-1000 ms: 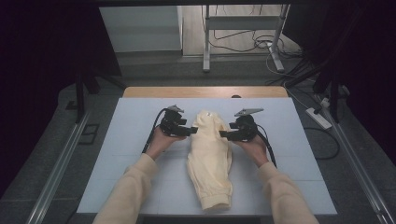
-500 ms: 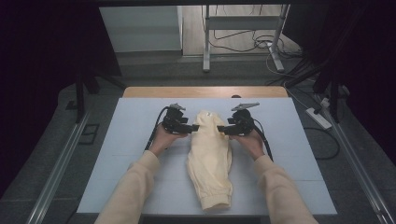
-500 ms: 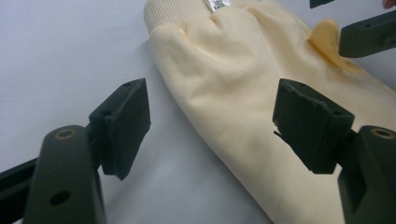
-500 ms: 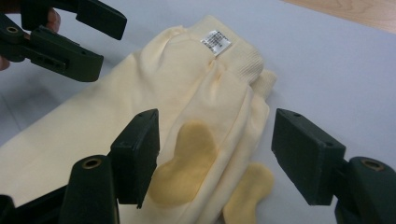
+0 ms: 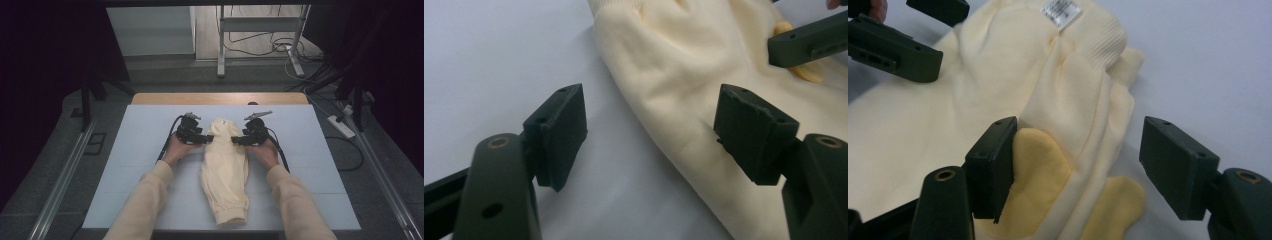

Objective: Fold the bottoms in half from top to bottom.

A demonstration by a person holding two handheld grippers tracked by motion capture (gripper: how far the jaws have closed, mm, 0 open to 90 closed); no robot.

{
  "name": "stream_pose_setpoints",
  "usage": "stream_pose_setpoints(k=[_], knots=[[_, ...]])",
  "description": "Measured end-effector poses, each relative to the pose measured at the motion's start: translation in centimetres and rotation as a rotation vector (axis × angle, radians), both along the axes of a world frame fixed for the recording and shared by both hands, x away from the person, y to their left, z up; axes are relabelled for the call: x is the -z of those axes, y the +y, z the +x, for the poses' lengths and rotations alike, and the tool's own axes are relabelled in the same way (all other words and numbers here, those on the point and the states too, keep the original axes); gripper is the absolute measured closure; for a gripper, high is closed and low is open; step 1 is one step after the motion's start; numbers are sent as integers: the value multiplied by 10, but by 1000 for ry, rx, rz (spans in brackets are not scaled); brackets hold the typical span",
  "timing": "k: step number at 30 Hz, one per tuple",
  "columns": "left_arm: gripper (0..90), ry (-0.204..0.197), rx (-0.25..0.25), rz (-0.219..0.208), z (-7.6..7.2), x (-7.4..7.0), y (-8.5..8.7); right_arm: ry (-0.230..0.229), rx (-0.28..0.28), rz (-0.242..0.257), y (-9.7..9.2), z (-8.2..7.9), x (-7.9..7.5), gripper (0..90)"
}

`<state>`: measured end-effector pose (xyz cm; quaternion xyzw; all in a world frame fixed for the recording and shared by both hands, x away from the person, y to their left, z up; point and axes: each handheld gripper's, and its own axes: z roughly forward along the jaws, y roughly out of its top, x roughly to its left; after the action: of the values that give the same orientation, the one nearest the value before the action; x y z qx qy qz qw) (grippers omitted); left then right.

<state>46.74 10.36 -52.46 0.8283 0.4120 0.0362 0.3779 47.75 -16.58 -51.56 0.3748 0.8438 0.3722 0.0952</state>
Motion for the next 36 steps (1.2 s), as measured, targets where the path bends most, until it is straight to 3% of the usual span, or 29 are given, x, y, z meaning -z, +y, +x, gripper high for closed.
stream_pose_setpoints(k=[6,14,20,26,36], knots=[[286,16,15,24,1,6,-6,25,1,4,0,1,9,297],[297,30,14,16,1,9,-7,15,-17,-12,3,0,9,333],[478,45,51,-12,0,9,-9,35,-56,17,4,-1,9,490],[762,64,92,-25,-2,10,-12,62,-84,46,6,-4,10,675],[805,18,102,-11,-7,0,-11,0,-103,12,8,-11,1,731]])
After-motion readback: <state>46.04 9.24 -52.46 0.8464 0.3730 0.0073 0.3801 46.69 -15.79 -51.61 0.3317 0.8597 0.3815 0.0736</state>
